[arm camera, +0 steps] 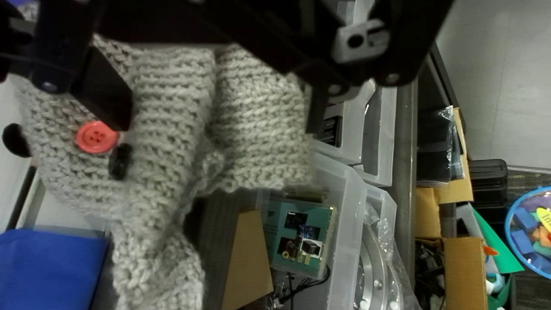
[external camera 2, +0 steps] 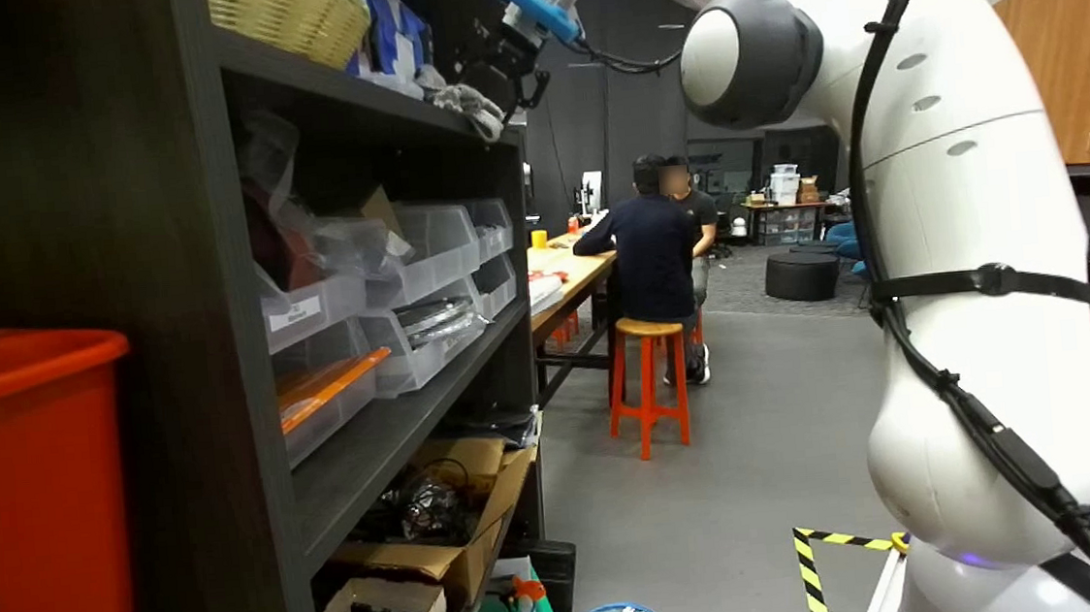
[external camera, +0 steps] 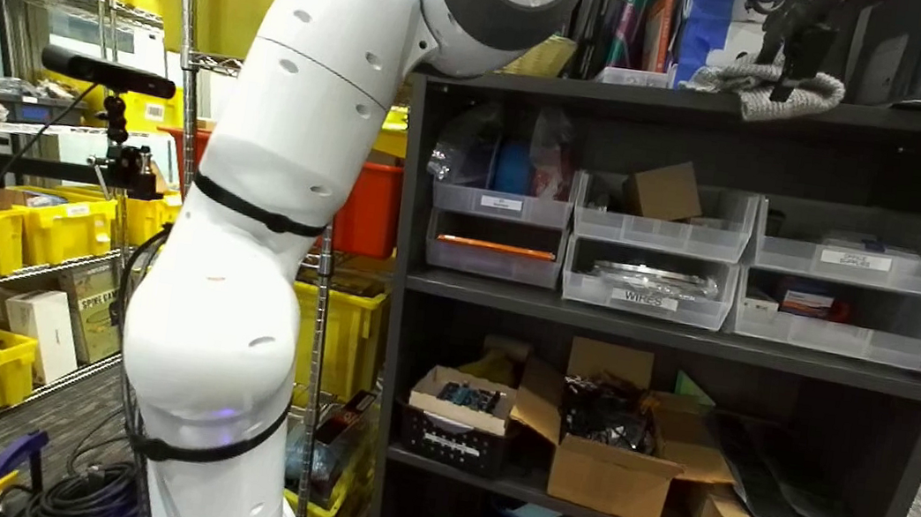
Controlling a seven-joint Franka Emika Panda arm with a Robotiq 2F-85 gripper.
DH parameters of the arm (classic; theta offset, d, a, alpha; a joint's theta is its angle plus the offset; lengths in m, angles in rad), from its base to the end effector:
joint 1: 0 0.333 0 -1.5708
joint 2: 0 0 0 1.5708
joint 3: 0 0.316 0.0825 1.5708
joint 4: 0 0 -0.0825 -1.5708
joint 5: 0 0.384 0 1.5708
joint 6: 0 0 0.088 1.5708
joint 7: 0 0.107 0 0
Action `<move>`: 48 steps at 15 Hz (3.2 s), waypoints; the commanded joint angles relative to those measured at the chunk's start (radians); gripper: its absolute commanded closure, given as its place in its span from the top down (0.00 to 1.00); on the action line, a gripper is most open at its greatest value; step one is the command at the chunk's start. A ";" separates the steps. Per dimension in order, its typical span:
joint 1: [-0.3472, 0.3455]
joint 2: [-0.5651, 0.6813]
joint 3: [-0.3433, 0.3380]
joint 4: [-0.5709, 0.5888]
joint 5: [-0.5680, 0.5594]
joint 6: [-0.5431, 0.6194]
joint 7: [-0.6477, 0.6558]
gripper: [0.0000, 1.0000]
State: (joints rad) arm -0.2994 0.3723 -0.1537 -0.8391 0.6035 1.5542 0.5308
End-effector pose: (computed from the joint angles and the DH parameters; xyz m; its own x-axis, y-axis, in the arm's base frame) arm 0.6081 -0.1941 0.7548 0.6502 -0.7582 0.0497 -0.5933 -0.5475 -0.5901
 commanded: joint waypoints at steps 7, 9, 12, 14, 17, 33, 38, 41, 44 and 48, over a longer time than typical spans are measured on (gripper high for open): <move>-0.014 0.029 0.017 0.039 0.004 -0.009 0.008 1.00; -0.013 0.029 0.017 0.039 0.004 -0.009 0.008 1.00; -0.013 0.035 0.022 0.034 0.034 0.052 0.026 1.00; -0.004 0.036 0.022 0.015 0.052 0.135 0.034 1.00; 0.007 0.042 0.023 -0.009 0.064 0.228 0.023 1.00; -0.011 0.009 0.007 -0.080 0.072 0.271 0.016 0.06; -0.006 -0.024 0.018 -0.130 0.108 0.326 -0.013 0.03; 0.006 -0.058 0.031 -0.193 0.135 0.395 -0.058 0.03; 0.015 -0.104 0.036 -0.276 0.157 0.475 -0.098 0.03; 0.006 -0.185 0.039 -0.404 0.216 0.549 -0.158 0.03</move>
State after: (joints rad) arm -0.2885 0.2919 -0.1213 -1.0933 0.7694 2.0530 0.4292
